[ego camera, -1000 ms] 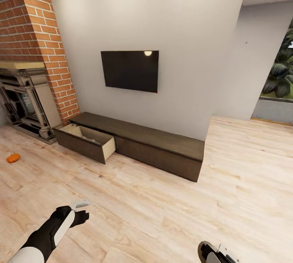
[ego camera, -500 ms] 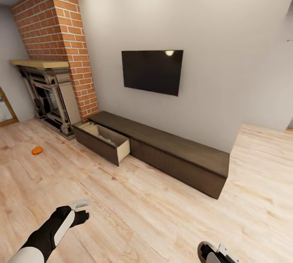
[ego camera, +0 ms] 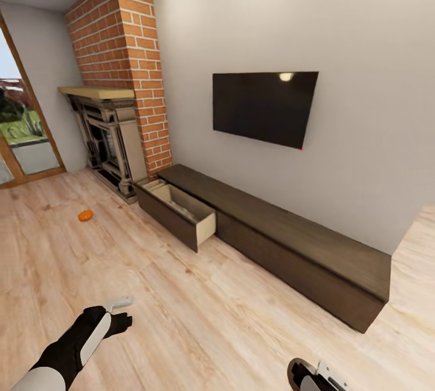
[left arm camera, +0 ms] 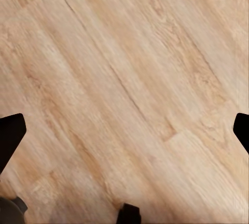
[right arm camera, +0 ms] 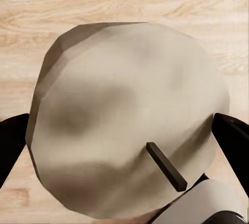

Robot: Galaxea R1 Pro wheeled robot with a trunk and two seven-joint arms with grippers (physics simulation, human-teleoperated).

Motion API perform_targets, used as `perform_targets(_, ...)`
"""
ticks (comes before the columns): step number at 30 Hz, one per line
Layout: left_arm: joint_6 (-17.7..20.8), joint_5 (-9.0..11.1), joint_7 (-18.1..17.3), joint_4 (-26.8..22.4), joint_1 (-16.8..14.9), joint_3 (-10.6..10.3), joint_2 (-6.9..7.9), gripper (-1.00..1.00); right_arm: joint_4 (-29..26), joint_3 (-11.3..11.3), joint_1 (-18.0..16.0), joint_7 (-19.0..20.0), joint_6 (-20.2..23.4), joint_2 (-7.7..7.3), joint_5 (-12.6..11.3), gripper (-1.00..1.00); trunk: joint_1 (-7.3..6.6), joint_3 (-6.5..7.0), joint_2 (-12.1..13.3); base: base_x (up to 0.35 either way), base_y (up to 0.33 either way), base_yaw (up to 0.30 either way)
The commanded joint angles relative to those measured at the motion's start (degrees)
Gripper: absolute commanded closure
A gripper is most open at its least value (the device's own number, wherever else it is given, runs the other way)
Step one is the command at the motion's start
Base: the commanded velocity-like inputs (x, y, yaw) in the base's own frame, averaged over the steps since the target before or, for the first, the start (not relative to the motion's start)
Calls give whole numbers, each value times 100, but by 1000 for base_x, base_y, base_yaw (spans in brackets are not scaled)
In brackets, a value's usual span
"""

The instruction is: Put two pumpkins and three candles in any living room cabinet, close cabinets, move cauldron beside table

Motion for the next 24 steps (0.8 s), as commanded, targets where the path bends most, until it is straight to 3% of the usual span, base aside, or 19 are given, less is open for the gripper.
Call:
perform_targets(1,0,1,2,0,0,0,0,-100,-1,11,-1,8,-3,0,10,100,0,-3,0,331,0,282)
perform_targets(24,0,5,2,0,0,0,0,-100,-1,39,-1,5,-3,41,16,100,0,-82,0,331,0,280)
